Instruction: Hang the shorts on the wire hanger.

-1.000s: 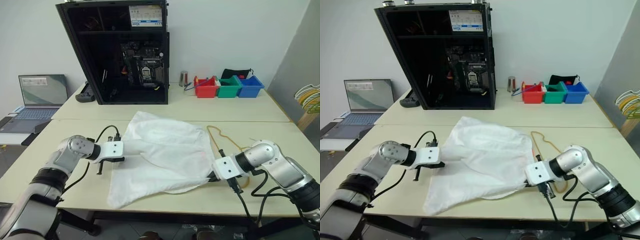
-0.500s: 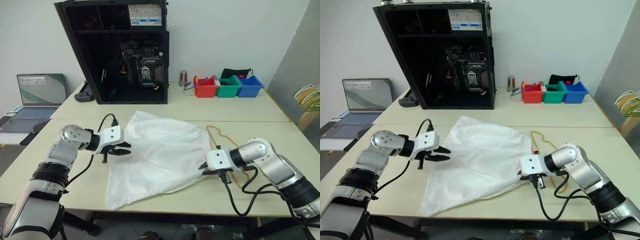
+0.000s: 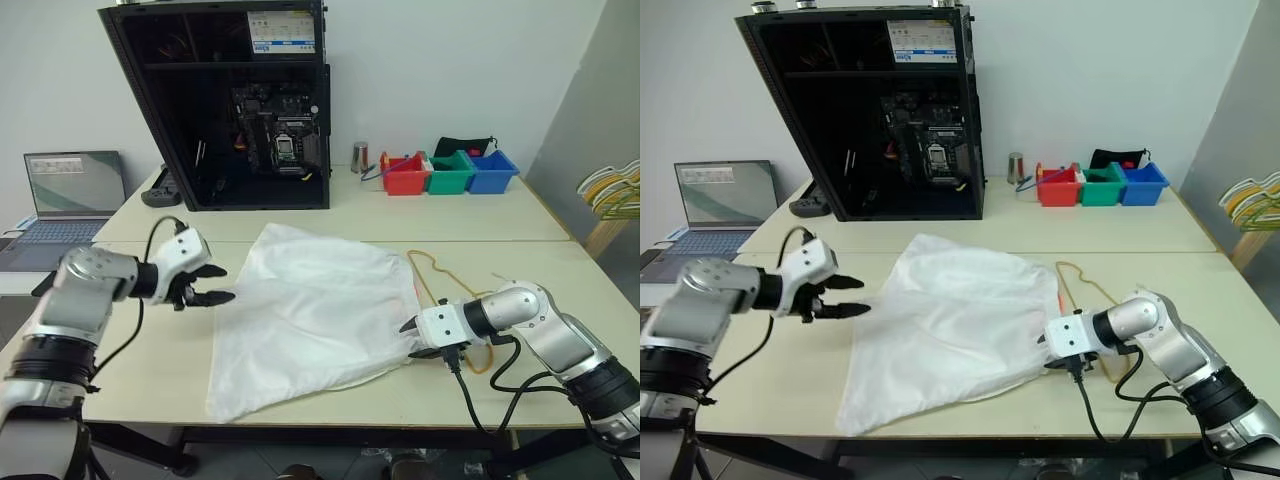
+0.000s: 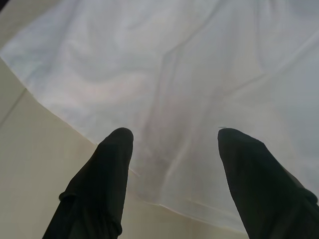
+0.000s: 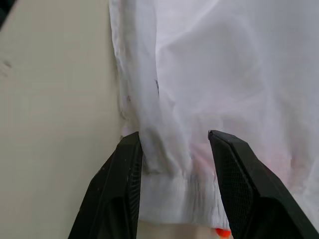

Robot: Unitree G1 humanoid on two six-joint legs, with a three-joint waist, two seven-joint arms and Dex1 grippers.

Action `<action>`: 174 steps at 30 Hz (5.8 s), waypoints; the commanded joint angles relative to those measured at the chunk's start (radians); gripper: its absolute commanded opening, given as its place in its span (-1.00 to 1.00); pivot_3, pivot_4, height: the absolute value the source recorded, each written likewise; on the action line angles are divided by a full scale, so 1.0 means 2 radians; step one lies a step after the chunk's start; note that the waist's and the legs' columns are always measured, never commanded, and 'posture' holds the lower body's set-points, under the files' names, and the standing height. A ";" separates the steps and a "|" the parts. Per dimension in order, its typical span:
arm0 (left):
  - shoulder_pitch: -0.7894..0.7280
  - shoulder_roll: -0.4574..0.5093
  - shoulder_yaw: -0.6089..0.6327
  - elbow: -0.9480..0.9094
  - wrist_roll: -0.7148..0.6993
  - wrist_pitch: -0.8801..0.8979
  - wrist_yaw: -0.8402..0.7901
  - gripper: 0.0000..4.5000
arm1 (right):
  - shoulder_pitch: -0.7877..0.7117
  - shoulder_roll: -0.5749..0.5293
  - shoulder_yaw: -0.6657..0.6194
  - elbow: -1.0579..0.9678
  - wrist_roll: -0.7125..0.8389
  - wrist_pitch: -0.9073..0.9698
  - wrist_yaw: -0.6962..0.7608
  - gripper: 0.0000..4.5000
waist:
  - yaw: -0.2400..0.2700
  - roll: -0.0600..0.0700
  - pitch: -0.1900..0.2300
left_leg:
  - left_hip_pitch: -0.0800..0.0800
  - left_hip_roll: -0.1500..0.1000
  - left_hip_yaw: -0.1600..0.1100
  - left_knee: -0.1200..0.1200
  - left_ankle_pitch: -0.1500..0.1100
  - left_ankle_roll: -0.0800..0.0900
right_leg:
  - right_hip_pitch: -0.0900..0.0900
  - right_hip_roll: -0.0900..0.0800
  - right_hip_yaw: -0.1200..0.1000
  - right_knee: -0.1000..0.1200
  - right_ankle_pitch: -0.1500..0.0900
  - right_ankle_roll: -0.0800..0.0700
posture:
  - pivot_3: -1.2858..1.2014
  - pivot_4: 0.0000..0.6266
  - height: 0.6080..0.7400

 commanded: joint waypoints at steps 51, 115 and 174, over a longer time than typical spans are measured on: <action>-0.200 -0.035 -0.002 0.190 0.056 -0.113 -0.080 0.13 | 0.049 -0.051 -0.054 -0.215 0.039 0.160 -0.002 0.12 | -0.036 -0.002 -0.001 | -0.003 0.000 -0.001 0.001 0.000 0.000 | -0.001 -0.001 -0.001 0.000 -0.001 0.003 | -0.06 -1.00 1.00; 0.187 0.005 0.018 -0.103 0.009 -0.167 0.027 -0.99 | 0.091 -0.007 -0.023 -0.116 -0.021 0.083 -0.070 -1.00 | 0.024 -0.001 -0.001 | 0.010 0.025 0.021 0.000 -0.010 -0.006 | 0.001 0.009 -0.001 0.007 -0.005 -0.009 | -0.04 -1.00 1.00; 0.263 0.123 0.139 -0.228 -0.018 0.073 0.272 -0.99 | -0.060 0.076 0.004 0.026 -0.032 0.044 -0.143 -1.00 | -0.009 0.001 0.001 | 0.008 0.036 0.025 -0.001 -0.006 -0.012 | -0.006 0.020 -0.003 0.007 0.006 -0.017 | 0.01 -1.00 1.00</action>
